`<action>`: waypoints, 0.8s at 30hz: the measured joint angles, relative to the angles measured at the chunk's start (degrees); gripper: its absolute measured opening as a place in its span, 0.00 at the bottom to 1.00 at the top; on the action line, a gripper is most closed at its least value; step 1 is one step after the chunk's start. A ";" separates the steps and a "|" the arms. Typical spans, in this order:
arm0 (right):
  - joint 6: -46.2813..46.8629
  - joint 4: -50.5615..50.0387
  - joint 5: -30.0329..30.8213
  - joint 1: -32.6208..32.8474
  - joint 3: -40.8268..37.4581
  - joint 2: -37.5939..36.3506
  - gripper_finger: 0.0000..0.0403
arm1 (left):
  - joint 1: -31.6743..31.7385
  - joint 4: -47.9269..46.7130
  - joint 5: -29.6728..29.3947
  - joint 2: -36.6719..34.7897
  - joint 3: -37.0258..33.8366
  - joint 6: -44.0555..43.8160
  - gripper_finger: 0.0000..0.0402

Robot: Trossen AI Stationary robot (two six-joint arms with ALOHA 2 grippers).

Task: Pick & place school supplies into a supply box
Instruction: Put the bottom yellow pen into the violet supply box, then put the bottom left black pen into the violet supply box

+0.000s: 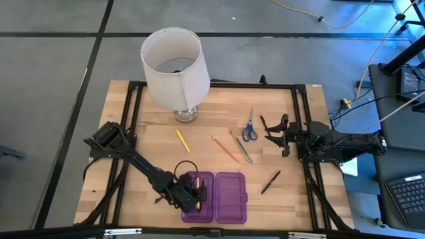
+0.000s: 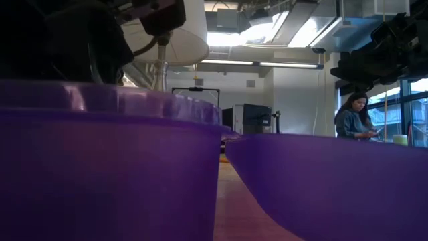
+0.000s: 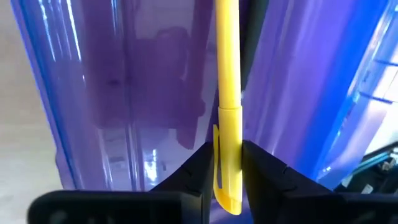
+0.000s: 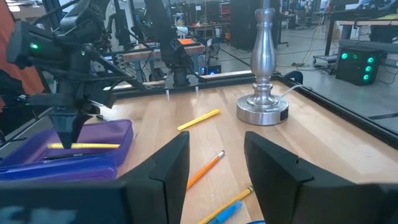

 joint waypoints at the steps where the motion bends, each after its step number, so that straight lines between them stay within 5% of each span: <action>1: 0.00 -0.02 0.01 0.00 0.00 0.00 0.39 | 0.00 0.09 0.06 -0.02 0.02 0.00 0.18; 14: 0.35 -0.09 -0.08 0.00 0.00 0.00 0.39 | 0.85 -0.48 3.15 -0.33 0.02 3.30 0.33; 24: 1.68 -0.13 -0.57 0.00 0.00 0.00 0.39 | 2.32 -0.05 6.66 -1.47 0.07 10.53 0.35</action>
